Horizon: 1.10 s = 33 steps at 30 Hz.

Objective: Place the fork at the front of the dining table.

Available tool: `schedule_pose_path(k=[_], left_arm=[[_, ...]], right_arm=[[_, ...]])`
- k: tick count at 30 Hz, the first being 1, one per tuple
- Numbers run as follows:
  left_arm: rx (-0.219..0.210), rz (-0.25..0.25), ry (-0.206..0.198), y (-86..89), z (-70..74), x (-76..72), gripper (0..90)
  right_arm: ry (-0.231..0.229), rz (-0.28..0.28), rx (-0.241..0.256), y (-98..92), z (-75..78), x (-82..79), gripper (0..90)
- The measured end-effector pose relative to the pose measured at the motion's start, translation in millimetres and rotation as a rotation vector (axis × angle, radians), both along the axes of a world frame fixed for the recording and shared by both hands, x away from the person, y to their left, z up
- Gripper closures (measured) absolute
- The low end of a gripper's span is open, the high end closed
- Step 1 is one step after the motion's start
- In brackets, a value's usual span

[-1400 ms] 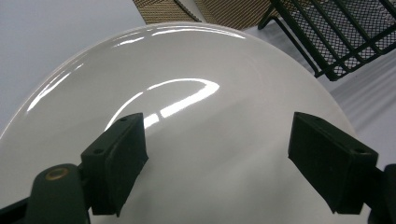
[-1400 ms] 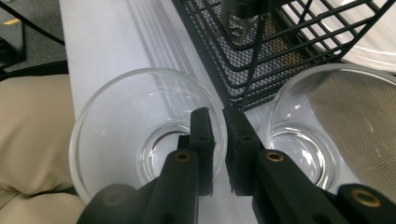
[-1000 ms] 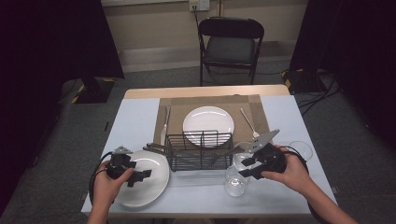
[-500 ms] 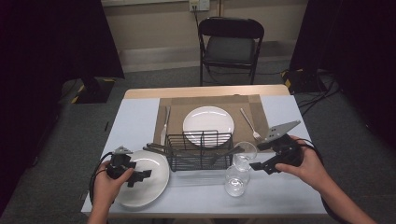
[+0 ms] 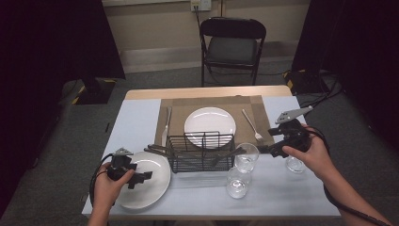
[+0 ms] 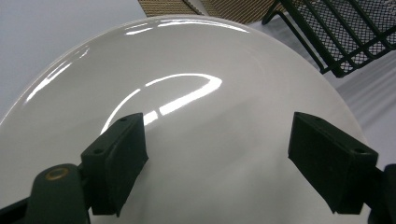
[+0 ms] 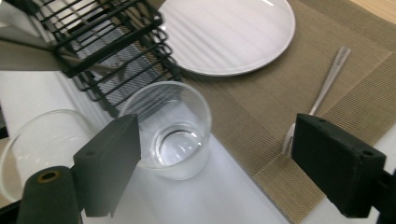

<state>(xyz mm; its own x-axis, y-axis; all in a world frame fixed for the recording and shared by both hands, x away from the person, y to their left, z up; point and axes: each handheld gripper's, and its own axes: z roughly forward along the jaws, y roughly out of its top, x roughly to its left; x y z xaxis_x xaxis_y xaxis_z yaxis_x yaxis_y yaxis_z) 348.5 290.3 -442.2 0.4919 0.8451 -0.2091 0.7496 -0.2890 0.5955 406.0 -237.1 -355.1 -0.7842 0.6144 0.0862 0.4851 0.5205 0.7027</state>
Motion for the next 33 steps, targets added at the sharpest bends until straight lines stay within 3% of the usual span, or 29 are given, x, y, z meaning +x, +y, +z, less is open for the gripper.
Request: schedule_pose_path(k=[20,33], left_arm=[[-0.01,0.007,-0.005,4.6,1.2,0.3,19.0],[-0.015,-0.001,-0.01,4.2,2.5,0.5,19.0]], right_arm=[[0.037,-0.132,0.024,-2.6,-19.4,39.7,15.4],[0.034,-0.148,0.011,12.7,-27.0,54.9,15.4]])
